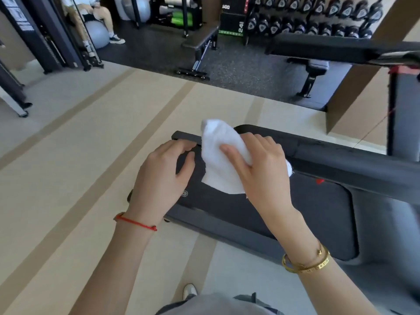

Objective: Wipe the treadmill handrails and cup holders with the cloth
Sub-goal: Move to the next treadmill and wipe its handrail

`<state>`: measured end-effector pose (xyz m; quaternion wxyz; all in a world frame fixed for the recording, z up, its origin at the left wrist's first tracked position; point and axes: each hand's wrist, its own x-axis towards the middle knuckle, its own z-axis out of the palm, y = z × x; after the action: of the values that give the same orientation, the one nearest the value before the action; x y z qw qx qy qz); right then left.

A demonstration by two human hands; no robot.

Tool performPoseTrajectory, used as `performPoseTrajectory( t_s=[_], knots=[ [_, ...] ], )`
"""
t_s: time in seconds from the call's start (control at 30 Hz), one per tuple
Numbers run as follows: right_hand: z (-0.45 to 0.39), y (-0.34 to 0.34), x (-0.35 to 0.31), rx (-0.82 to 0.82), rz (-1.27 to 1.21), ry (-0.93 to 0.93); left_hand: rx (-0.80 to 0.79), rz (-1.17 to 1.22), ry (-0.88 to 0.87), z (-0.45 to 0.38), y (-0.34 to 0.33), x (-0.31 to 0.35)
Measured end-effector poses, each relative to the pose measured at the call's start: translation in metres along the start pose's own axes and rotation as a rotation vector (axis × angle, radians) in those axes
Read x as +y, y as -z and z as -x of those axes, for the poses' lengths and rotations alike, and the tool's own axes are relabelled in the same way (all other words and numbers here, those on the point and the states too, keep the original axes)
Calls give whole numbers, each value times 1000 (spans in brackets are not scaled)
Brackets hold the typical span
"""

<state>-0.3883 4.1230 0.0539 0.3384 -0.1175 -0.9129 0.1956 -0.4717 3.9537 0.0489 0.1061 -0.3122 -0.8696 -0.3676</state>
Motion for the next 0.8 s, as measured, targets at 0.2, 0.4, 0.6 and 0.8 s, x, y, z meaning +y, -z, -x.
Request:
performPoseTrajectory(
  t_s=[0.2,0.4,0.6,0.8],
  knots=[
    [-20,25,18,249,175,-87,-113,98,-192,-43,-26,6],
    [-32,41,59,396,432,-193,-199,141,-312,-74,-59,20],
    [-41,32,115,265,625,-252,-240,140,-333,-100,-95,34],
    [-29,26,151,-25,497,-175,-266,110,-304,-114,-129,43]
  ],
)
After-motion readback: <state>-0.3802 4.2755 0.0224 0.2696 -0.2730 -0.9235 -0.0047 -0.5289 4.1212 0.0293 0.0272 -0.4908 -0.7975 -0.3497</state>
